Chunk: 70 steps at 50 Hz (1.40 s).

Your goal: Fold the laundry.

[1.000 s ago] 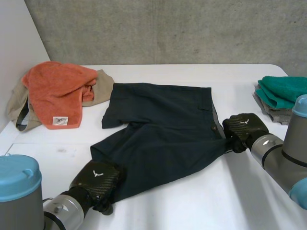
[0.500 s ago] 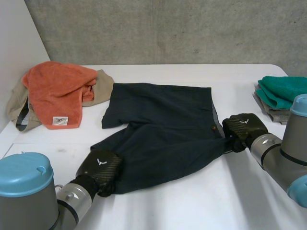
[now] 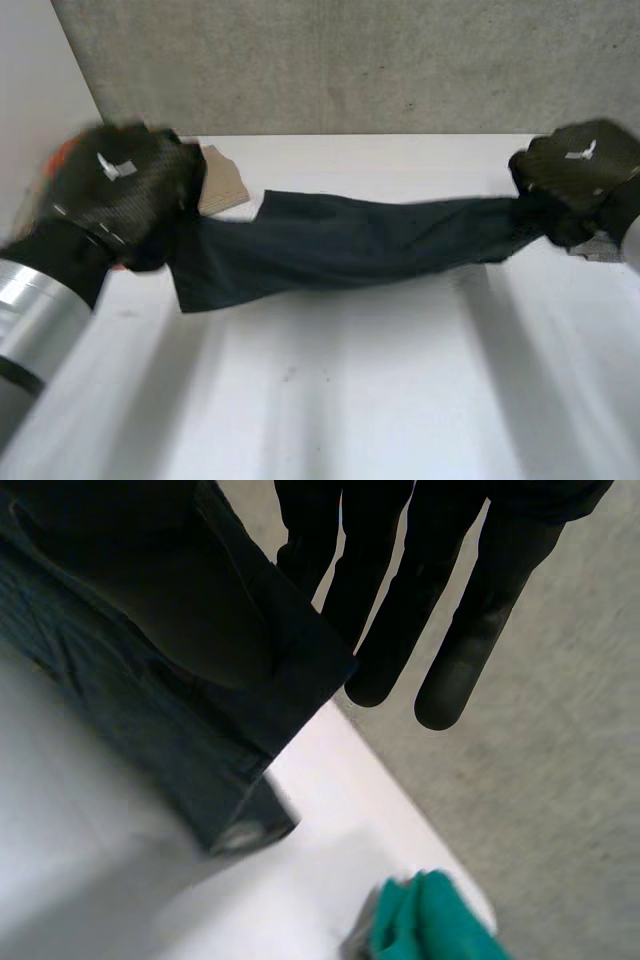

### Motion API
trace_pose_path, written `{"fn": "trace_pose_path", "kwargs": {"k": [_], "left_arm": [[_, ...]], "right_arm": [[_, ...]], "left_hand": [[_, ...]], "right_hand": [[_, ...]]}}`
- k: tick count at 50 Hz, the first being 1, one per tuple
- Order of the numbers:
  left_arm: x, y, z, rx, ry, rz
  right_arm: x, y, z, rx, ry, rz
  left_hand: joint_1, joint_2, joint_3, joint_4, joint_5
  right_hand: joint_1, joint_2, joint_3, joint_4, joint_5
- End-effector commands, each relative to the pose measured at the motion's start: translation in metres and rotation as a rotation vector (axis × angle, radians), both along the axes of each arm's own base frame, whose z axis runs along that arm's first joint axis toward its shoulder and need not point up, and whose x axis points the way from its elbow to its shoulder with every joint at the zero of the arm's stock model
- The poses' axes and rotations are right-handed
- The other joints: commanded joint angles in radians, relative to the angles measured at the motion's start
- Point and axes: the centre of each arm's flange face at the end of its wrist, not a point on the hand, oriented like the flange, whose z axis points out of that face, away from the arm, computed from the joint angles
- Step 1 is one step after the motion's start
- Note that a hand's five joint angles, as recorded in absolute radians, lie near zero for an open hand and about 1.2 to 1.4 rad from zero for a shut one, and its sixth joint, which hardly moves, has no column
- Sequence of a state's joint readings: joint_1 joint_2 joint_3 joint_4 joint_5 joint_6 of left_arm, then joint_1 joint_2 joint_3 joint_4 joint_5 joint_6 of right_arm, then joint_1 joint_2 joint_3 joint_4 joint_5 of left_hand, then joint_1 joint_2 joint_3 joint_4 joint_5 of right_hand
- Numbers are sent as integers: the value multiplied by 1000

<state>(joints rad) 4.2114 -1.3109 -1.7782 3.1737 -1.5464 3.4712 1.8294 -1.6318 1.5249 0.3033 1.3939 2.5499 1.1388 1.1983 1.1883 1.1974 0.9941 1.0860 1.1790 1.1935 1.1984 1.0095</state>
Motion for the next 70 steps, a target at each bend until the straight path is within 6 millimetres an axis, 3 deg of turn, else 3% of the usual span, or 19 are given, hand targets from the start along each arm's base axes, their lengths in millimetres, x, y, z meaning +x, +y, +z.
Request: {"fn": "trace_pose_path", "kwargs": {"k": [1,5,10,16,27,34,35,37,38,39,41,42,44,51,55,62,65,67,70], "left_arm": [[3,8,26,-31,19,-7],[-6,-7,3,48,-24,-12],[-21,-33,-33,159,-86,-13],[-52,-88,-70,185,-115,-9],[-108,-192,-111,36,-76,-7],[-132,-230,-137,-96,-101,2],[-134,-232,-139,-108,-94,-1],[-138,-233,-142,-128,-78,-11],[-143,-230,-143,-147,-63,-28],[-145,-227,-144,-150,-58,-36],[-149,-221,-149,-148,-54,-54],[-151,-213,-155,-130,-57,-65],[-151,-205,-155,-115,-58,-72],[-126,-169,-129,-56,-57,-76],[-113,-150,-131,8,-50,-79],[-103,-134,-140,88,-31,-81],[-103,-133,-142,99,-25,-81],[-102,-132,-142,103,-24,-82],[-102,-131,-140,104,-23,-82]], "right_arm": [[-1,15,31,-1,18,30],[0,12,27,11,27,33],[5,-10,-11,144,65,24],[12,-35,-50,246,86,18],[20,-117,-105,110,93,-159],[34,-164,-135,-36,62,-215],[35,-167,-139,-45,59,-218],[39,-172,-148,-57,53,-225],[42,-171,-149,-58,51,-224],[45,-169,-151,-54,51,-220],[53,-159,-151,-44,48,-201],[54,-156,-149,-43,45,-197],[51,-145,-141,-32,31,-198],[25,-101,-119,75,-17,-203],[14,-66,-139,286,-44,-151],[6,-55,-167,367,-82,-132],[7,-60,-180,341,-88,-137],[4,-67,-187,307,-85,-163],[-6,-73,-185,277,-60,-220]], "left_hand": [[257,198,208,199,228],[257,198,208,199,228],[257,198,208,199,228],[257,198,208,199,228],[257,198,208,199,228],[257,198,208,199,228],[257,198,208,199,228],[257,198,208,199,228],[-661,-720,-710,-719,-690],[-964,-1024,-1014,-1023,-994],[-782,-842,-832,-841,-812],[-964,-1024,-1014,-1023,-994],[-961,-1020,-1010,-1019,-991],[-964,-1024,-1014,-1023,-994],[-964,-1024,-1014,-1023,-994],[-964,-1024,-1014,-1023,-994],[-964,-1024,-1014,-1023,-994],[-964,-1024,-1014,-1023,-994],[-964,-1024,-1014,-1023,-994]], "right_hand": [[310,217,203,198,212],[310,217,203,198,212],[310,217,203,198,212],[310,217,203,198,212],[310,217,203,198,212],[310,217,203,198,212],[310,217,203,198,212],[-527,-620,-634,-639,-625],[-911,-1004,-1019,-1024,-1010],[-911,-1004,-1019,-1024,-1010],[-911,-1004,-1019,-1024,-1010],[-911,-1004,-1019,-1024,-1010],[-911,-1004,-1019,-1024,-1010],[-911,-1004,-1019,-1024,-1010],[-890,-983,-997,-1002,-988],[-802,-895,-909,-914,-900],[-413,-506,-520,-525,-511],[307,214,199,194,209],[310,217,203,198,212]]}}
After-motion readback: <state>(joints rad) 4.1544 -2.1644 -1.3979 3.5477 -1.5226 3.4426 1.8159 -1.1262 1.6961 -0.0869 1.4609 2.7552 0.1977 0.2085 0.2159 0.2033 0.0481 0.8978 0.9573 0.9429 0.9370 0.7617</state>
